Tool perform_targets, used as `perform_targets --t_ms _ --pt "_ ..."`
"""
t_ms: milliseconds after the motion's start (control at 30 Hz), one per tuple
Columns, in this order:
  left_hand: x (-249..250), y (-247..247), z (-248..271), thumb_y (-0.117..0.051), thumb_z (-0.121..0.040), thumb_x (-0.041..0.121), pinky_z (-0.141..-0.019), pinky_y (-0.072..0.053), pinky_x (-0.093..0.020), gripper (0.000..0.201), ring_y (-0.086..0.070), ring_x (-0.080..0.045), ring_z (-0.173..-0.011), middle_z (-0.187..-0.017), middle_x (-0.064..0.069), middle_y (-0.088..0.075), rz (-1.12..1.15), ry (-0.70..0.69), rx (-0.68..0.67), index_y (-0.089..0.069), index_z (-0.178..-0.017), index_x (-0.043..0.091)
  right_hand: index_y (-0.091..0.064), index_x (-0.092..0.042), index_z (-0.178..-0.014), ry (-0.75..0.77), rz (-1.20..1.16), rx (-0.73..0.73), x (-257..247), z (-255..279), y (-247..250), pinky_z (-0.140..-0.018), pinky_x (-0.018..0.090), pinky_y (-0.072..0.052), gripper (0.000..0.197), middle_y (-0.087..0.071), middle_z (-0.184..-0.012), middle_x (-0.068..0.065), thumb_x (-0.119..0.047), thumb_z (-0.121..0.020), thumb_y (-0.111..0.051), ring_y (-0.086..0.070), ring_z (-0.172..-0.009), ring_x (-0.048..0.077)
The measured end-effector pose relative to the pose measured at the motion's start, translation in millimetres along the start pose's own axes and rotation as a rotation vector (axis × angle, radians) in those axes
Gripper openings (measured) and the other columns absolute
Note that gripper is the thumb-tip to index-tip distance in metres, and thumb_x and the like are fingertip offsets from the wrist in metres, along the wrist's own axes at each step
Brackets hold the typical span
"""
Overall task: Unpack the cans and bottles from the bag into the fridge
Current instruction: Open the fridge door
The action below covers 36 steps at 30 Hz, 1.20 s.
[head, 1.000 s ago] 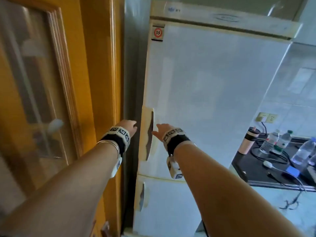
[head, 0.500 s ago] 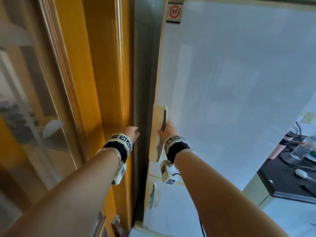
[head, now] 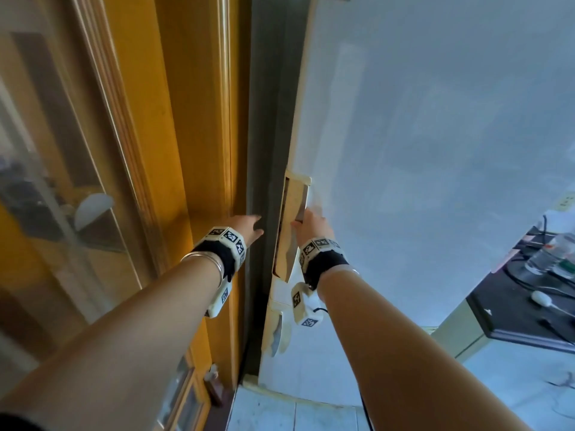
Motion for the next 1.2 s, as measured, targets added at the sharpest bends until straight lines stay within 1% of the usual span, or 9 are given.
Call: perform_targets --t_ms 100,200,300,467,600,767,933,1067,1200 --pt "24.6 15.8 9.4 -0.049 -0.094 0.036 -0.104 -0.041 -0.041 0.063 -0.043 -0.028 -0.132 -0.150 -0.007 -0.035 0.156 -0.033 0.045 -0.018 -0.148 0.023 -0.048 -0.005 -0.122 0.023 0.038 -0.036 -1.9 10.8 2.4 -0.081 0.033 -0.050 0.030 -0.062 -0.109 0.014 -0.023 -0.097 -0.049 -0.064 -0.099 0.030" --pt "51.0 37.3 19.2 -0.048 -0.093 0.043 -0.103 -0.041 -0.040 0.070 -0.042 -0.030 -0.134 -0.152 -0.005 -0.032 0.251 -0.081 0.117 -0.009 -0.150 0.027 -0.053 -0.009 -0.116 0.013 0.050 -0.092 0.9 23.1 5.2 -0.075 0.032 -0.049 0.024 -0.065 -0.107 0.013 -0.022 -0.097 -0.045 -0.064 -0.095 0.029" --pt "74.7 51.3 30.1 -0.052 -0.091 0.043 -0.106 -0.037 -0.041 0.069 -0.042 -0.030 -0.133 -0.148 -0.007 -0.038 0.336 -0.125 0.153 -0.021 -0.147 0.019 -0.054 -0.010 -0.117 0.027 0.155 -0.084 8.0 38.7 20.8 -0.076 0.033 -0.046 0.029 -0.065 -0.109 0.014 -0.023 -0.098 -0.038 -0.063 -0.098 0.032" --pt "84.3 50.3 56.7 -0.061 -0.087 0.035 -0.104 -0.038 -0.042 0.064 -0.045 -0.031 -0.129 -0.142 -0.011 -0.045 0.498 -0.075 0.222 -0.034 -0.140 0.012 -0.052 -0.013 -0.113 0.107 0.180 0.157 15.8 67.9 73.8 -0.077 0.034 -0.041 0.025 -0.059 -0.118 0.010 -0.021 -0.099 -0.033 -0.059 -0.102 0.033" --pt "88.7 54.2 85.8 -0.065 -0.085 0.033 -0.095 -0.044 -0.041 0.061 -0.053 -0.033 -0.120 -0.134 -0.012 -0.052 0.555 -0.131 0.260 -0.037 -0.135 0.011 -0.045 -0.018 -0.128 0.257 0.171 0.352 3.8 94.1 110.1 -0.088 0.036 -0.040 0.035 -0.045 -0.128 0.005 -0.022 -0.093 -0.045 -0.049 -0.112 0.027" --pt "98.1 63.6 128.4 -0.057 -0.091 0.033 -0.098 -0.043 -0.036 0.049 -0.053 -0.032 -0.120 -0.132 -0.013 -0.053 0.584 -0.222 0.316 -0.042 -0.130 0.007 -0.029 -0.027 -0.144 0.308 0.156 0.512 -23.0 133.3 130.2 -0.106 0.043 -0.034 0.062 -0.030 -0.145 0.001 -0.037 -0.089 -0.055 -0.035 -0.130 0.026" --pt "90.3 53.4 176.4 -0.051 -0.094 0.035 -0.088 -0.043 -0.025 0.036 -0.057 -0.022 -0.112 -0.122 -0.004 -0.059 0.608 -0.354 0.245 -0.049 -0.123 0.014 -0.005 -0.036 -0.150 0.151 0.064 0.512 -41.4 177.4 137.9 -0.112 0.054 -0.026 0.086 -0.004 -0.156 0.003 -0.052 -0.084 -0.057 -0.012 -0.144 0.031" --pt "93.0 41.1 212.7 -0.043 -0.097 0.033 -0.093 -0.053 -0.041 0.033 -0.063 -0.028 -0.104 -0.114 -0.013 -0.063 0.737 -0.465 0.155 -0.053 -0.121 0.011 0.021 -0.037 -0.146 0.009 -0.008 0.456 -34.5 219.1 137.1 -0.116 0.057 -0.015 0.104 0.025 -0.156 0.001 -0.058 -0.082 -0.058 0.009 -0.147 0.030" --pt "106.7 29.6 247.7 -0.037 -0.100 0.027 -0.072 -0.054 -0.013 0.034 -0.065 -0.026 -0.098 -0.114 -0.017 -0.062 0.729 -0.547 0.099 -0.051 -0.123 0.005 0.021 -0.030 -0.147 -0.010 -0.005 0.522 -13.9 253.7 153.6 -0.117 0.052 -0.017 0.112 0.019 -0.158 0.006 -0.047 -0.080 -0.067 0.002 -0.147 0.033"
Point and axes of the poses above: each hand's wrist, its own z-axis away from the middle knuckle, its own y-axis out of the back of the hand, x = y × z, the point moved 5 cm from there along -z, towards the middle knuckle
